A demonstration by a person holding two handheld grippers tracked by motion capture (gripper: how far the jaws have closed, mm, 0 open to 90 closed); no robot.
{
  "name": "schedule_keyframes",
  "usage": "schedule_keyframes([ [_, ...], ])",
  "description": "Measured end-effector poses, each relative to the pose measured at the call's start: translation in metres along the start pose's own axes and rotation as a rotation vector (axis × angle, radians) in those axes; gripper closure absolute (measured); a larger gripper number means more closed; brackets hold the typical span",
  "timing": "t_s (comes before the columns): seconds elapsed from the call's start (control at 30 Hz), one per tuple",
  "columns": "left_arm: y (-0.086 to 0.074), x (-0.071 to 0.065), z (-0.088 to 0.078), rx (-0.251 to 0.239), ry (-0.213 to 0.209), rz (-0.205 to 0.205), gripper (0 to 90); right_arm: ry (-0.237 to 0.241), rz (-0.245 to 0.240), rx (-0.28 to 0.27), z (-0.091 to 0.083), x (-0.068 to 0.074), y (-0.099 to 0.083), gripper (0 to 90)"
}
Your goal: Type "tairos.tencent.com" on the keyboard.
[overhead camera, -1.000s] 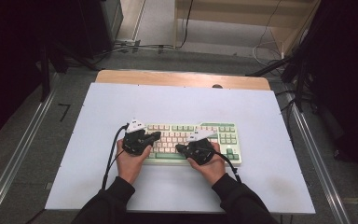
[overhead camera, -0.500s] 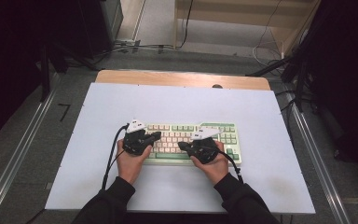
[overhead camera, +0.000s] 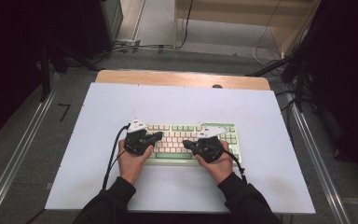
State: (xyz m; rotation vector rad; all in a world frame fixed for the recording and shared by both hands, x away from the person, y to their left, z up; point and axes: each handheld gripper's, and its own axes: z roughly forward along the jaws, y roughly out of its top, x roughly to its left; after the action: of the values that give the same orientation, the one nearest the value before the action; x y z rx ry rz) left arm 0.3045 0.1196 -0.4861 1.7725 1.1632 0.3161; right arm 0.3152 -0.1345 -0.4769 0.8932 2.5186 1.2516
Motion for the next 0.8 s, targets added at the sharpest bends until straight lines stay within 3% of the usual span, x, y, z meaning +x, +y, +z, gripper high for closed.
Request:
schedule_keyframes([
  [0.8,0.0,-0.009,0.012,0.019,-0.023,0.019,90.0,-0.004,0.006,0.004,0.001,-0.001,-0.001,88.3],
])
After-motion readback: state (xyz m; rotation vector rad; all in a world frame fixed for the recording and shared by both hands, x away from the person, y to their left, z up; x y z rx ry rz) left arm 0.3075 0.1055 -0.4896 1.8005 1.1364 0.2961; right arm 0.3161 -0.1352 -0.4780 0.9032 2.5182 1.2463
